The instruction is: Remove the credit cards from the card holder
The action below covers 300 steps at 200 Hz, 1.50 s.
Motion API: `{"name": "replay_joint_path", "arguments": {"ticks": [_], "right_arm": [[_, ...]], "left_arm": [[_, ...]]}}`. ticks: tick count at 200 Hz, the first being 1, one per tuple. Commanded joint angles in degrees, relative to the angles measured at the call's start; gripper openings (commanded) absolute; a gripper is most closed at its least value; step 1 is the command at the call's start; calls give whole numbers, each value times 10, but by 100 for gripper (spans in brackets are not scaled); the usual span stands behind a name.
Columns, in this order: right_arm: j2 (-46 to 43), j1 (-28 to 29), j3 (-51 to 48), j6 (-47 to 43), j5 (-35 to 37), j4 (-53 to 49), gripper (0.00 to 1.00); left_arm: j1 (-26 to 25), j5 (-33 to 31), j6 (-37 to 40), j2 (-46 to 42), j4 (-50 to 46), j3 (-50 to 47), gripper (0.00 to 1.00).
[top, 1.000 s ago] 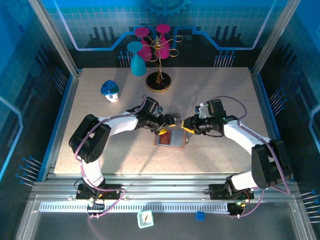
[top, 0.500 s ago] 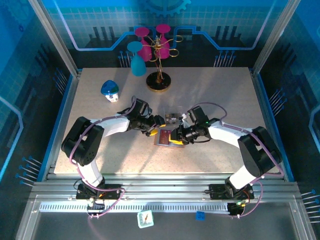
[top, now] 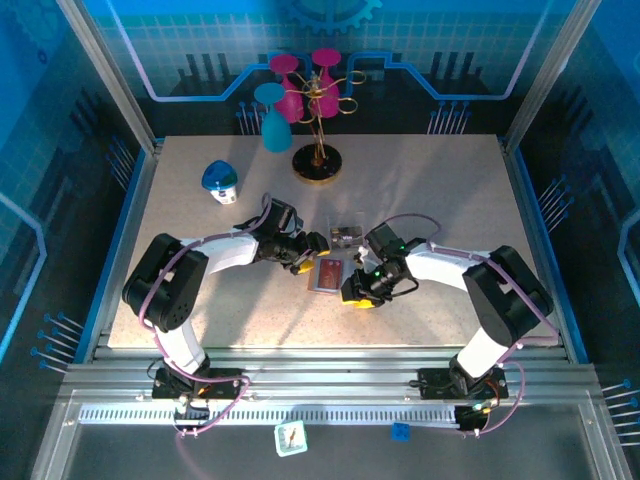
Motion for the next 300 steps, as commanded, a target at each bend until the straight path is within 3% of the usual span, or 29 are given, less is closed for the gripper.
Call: {"name": "replay_joint_path", "arguments": {"ticks": [1,55,145,300], "right_arm": [[9,8,19,-22,21,-38,45],[11,7,48,-22,81,-57,46],[7,4,56,-22,123,-59,45],[1,-40,69,-45,133,-38,44]], "left_arm": [[4,2,16,-14,-1,-4,64],[4,1,14,-14,-1,-6,64],[4,4,9,-18,7,-12,64],[2,22,5,-28,19,-24,63]]}}
